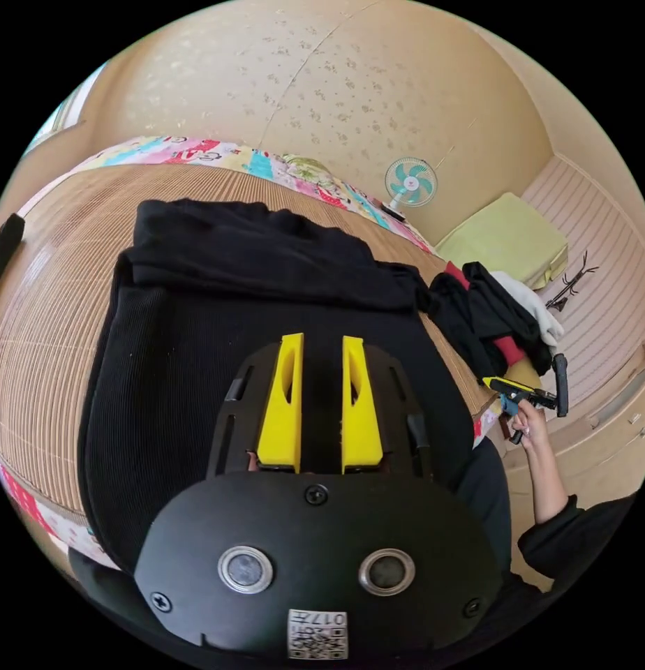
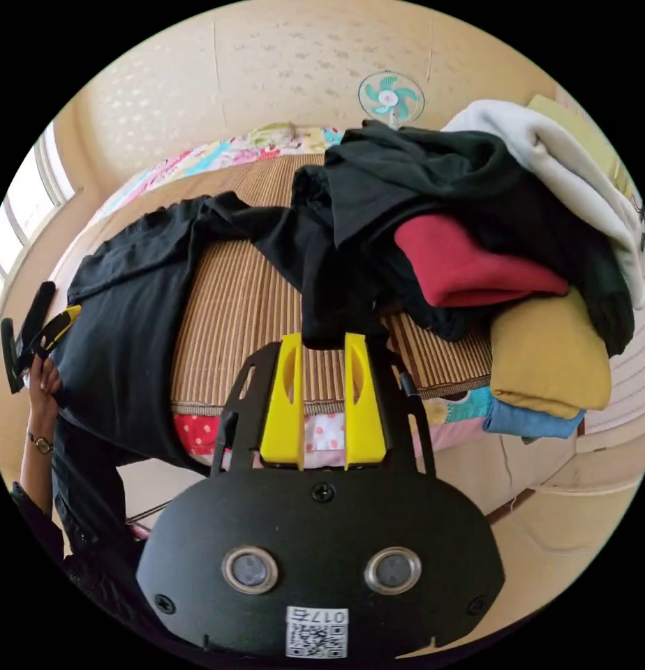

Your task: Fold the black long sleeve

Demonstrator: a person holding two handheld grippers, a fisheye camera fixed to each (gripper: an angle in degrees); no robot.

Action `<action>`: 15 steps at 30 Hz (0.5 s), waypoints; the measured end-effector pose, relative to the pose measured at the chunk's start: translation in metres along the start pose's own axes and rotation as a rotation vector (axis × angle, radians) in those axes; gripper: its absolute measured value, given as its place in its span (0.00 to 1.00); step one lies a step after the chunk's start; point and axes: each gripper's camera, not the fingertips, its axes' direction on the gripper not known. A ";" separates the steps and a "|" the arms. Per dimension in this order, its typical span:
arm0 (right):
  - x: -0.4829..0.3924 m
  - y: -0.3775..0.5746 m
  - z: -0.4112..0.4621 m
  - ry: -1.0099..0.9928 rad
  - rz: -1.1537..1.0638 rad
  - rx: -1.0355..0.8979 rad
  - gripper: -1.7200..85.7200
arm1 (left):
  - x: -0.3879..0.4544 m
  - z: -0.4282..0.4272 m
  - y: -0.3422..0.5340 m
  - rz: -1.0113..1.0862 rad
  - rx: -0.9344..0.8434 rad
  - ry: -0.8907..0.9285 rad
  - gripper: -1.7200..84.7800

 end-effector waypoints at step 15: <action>0.274 0.121 -0.053 -0.526 1.136 0.308 0.06 | -0.098 0.012 0.020 -0.175 -0.036 0.387 0.06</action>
